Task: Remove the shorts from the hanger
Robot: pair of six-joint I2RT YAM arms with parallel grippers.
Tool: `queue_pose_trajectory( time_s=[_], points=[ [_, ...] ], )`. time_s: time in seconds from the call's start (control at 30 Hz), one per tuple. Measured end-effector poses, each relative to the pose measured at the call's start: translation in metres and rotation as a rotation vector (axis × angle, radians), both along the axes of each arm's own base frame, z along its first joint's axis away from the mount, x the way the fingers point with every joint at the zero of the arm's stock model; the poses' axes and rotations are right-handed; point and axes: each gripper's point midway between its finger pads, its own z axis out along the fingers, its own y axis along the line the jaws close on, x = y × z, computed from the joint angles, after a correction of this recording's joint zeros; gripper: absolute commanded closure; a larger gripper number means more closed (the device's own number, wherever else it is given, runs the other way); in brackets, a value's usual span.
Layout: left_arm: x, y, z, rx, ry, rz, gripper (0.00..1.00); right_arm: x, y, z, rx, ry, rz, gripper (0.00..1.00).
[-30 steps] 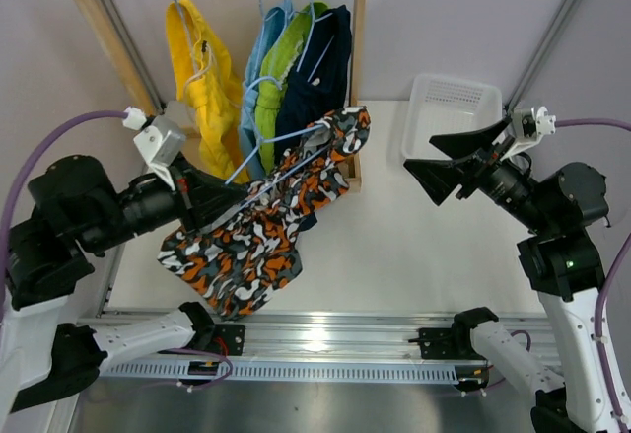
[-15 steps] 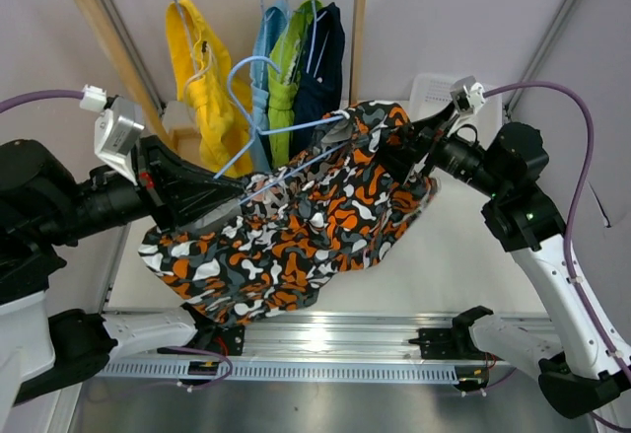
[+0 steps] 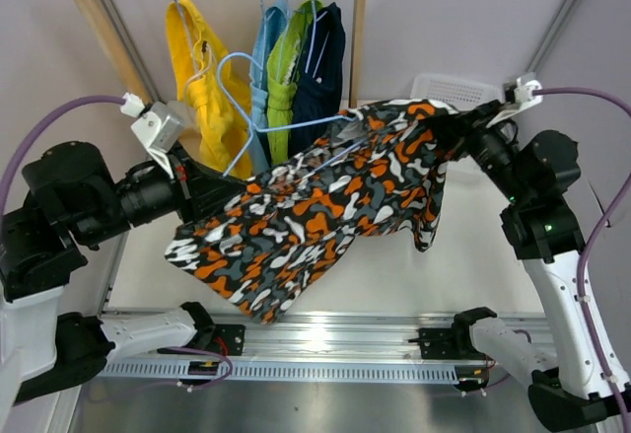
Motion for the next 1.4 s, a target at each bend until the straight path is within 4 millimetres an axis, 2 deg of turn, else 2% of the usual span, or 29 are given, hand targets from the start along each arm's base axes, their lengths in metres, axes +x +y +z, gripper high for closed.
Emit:
queue_pose_trajectory(
  time_s=[0.13, 0.27, 0.43, 0.53, 0.67, 0.8, 0.87, 0.93, 1.03, 1.07, 1.13, 1.2, 1.23, 1.3, 1.4],
  points=[
    [0.004, 0.005, -0.021, 0.046, 0.042, 0.038, 1.0, 0.018, -0.042, 0.004, 0.054, 0.026, -0.107, 1.0],
    [0.006, 0.002, -0.037, 0.077, 0.079, 0.041, 1.0, 0.031, -0.061, -0.004, 0.102, 0.09, -0.122, 1.0],
    [-0.001, 0.008, -0.048, 0.077, 0.098, 0.039, 1.0, 0.042, -0.052, -0.02, 0.139, 0.18, -0.053, 1.0],
    [-0.006, 0.012, -0.045, 0.059, 0.086, 0.037, 1.0, 0.047, -0.048, -0.029, 0.158, 0.229, -0.033, 1.0],
    [-0.01, 0.017, -0.038, 0.034, 0.072, 0.039, 1.0, 0.054, -0.053, -0.038, 0.174, 0.27, -0.057, 1.0],
    [-0.005, 0.014, -0.031, 0.018, 0.057, 0.05, 1.0, 0.053, -0.052, -0.044, 0.179, 0.292, -0.049, 1.0],
    [0.002, 0.009, -0.03, 0.019, 0.054, 0.059, 1.0, 0.046, -0.043, -0.049, 0.171, 0.286, -0.007, 1.0],
    [0.01, 0.004, -0.026, 0.01, 0.041, 0.074, 1.0, 0.033, -0.023, -0.059, 0.149, 0.286, 0.07, 1.0],
    [0.031, -0.004, -0.013, -0.011, -0.001, 0.128, 1.0, -0.002, 0.03, -0.067, 0.072, 0.274, 0.26, 1.0],
    [0.041, -0.008, -0.009, -0.009, -0.009, 0.151, 1.0, -0.019, 0.049, -0.066, 0.041, 0.263, 0.341, 1.0],
    [0.063, -0.02, 0.004, 0.002, -0.015, 0.2, 1.0, -0.038, 0.067, -0.058, 0.002, 0.246, 0.413, 1.0],
    [0.087, -0.032, 0.019, 0.012, -0.026, 0.264, 1.0, -0.034, 0.064, -0.038, -0.019, 0.216, 0.366, 1.0],
    [0.1, -0.037, 0.027, 0.013, -0.041, 0.311, 1.0, -0.026, 0.058, -0.019, -0.022, 0.181, 0.318, 1.0],
    [0.119, -0.046, 0.012, 0.079, -0.024, 0.381, 1.0, -0.008, 0.042, 0.026, -0.012, 0.093, 0.211, 1.0],
    [0.126, -0.034, -0.035, 0.248, 0.03, 0.472, 1.0, 0.025, 0.004, 0.094, 0.018, -0.022, 0.046, 1.0]
  ],
)
